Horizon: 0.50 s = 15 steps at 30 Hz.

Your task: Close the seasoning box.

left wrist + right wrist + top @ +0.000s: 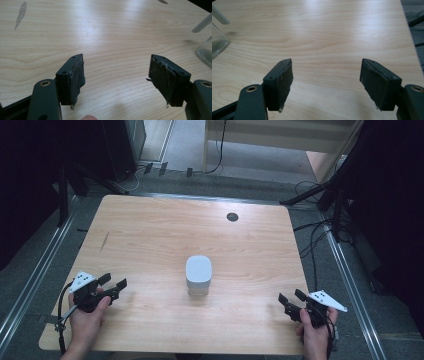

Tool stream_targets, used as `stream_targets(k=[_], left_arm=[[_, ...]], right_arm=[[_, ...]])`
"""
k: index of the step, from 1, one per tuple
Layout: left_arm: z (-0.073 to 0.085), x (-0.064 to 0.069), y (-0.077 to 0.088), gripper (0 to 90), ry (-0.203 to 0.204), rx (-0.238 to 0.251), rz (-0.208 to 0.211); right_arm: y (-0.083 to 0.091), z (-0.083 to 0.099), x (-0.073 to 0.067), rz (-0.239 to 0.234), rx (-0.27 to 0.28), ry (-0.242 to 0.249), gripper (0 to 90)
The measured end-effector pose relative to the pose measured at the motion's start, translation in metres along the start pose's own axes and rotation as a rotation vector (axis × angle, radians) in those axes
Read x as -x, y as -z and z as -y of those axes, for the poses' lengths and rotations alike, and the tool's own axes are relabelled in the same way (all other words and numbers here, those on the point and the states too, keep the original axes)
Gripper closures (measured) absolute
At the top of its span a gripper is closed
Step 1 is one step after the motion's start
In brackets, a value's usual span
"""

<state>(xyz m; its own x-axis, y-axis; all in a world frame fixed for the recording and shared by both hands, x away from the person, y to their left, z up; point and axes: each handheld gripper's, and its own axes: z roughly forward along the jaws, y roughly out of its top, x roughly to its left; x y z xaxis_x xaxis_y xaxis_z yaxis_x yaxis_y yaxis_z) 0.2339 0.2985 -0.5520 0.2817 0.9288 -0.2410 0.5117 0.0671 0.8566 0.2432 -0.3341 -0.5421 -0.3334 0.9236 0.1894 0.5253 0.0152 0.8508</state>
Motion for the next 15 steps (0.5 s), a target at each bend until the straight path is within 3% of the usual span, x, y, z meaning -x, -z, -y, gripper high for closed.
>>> stream_targets(k=[11,15], left_arm=[[0.0,0.0,0.0,28.9,0.0,-0.001,-0.002],[0.0,0.0,0.0,29.0,-0.005,-0.002,0.001]], right_arm=[[0.023,0.015,0.014,0.03,0.022,-0.034,28.1],[0.029,0.019,0.013,0.025,0.007,-0.006,26.6]])
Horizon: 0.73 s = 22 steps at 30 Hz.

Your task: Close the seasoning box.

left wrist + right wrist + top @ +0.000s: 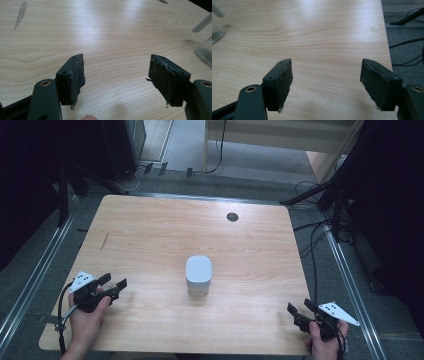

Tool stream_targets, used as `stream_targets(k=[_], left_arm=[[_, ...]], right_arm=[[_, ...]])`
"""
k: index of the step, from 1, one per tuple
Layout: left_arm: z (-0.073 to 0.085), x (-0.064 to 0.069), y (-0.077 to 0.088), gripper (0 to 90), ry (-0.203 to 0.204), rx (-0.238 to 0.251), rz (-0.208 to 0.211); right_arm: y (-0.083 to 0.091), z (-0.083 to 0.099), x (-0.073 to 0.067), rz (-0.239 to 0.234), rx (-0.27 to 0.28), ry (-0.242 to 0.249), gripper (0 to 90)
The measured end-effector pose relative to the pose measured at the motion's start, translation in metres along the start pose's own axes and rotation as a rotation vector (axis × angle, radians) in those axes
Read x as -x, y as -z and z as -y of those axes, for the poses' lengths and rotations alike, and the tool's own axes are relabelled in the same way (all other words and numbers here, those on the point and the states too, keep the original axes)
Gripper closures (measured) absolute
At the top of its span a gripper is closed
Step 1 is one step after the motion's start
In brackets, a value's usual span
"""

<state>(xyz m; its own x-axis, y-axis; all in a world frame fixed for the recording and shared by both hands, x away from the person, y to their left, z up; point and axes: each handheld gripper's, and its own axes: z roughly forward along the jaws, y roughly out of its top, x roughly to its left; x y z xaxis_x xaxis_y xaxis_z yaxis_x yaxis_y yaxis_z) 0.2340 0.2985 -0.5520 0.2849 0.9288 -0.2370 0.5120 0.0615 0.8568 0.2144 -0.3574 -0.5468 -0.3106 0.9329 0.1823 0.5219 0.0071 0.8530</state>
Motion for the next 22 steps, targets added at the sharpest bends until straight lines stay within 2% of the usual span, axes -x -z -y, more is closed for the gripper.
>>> stream_targets(k=[2,6,22], left_arm=[[-0.0001,0.0001,0.0,29.1,-0.004,-0.002,0.0],[-0.0002,0.0011,-0.0008,29.3,-0.008,-0.003,-0.001],[-0.0013,0.0018,-0.003,29.9,-0.01,-0.025,-0.01]], right_arm=[[0.003,0.0019,0.0007,-0.018,0.009,-0.006,26.0],[0.0029,0.0019,0.0025,-0.023,0.011,-0.022,26.1],[0.0025,0.0017,0.0032,0.0,0.009,-0.039,24.9]])
